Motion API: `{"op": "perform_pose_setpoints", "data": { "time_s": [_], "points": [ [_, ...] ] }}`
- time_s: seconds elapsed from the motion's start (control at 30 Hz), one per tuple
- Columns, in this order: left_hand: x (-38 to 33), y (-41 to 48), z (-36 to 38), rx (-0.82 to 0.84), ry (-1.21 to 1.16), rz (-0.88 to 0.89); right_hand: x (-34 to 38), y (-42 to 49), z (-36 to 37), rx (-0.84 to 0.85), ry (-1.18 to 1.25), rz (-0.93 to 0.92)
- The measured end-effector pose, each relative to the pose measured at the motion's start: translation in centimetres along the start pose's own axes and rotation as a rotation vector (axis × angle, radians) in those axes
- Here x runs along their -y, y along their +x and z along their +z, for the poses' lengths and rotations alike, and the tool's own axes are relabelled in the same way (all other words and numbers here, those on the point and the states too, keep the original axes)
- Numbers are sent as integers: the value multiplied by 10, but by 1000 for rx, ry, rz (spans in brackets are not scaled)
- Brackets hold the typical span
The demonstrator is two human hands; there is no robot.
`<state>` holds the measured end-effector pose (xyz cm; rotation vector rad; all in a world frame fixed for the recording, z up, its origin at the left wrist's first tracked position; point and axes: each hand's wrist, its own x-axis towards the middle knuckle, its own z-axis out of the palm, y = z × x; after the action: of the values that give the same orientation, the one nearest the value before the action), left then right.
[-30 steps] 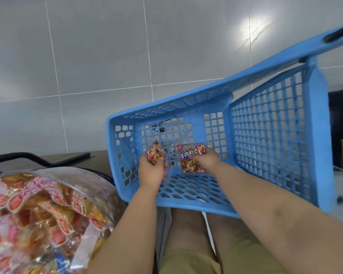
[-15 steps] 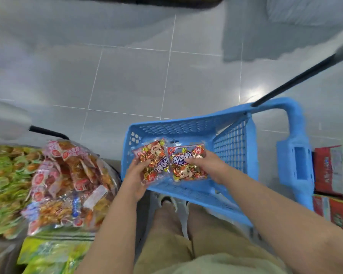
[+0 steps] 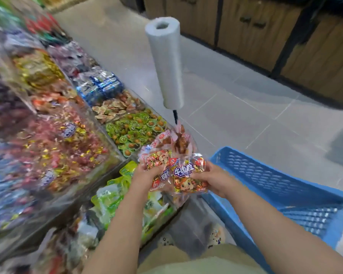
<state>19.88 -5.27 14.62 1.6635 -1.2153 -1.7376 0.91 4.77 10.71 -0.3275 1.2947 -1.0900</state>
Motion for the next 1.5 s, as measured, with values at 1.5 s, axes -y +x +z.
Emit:
{"op": "perform_pose_setpoints", "data": {
  "time_s": [1.5],
  "points": [
    [-81,36,-314,-463,-283,198,62,212,353,109,-2097,-933]
  ]
}}
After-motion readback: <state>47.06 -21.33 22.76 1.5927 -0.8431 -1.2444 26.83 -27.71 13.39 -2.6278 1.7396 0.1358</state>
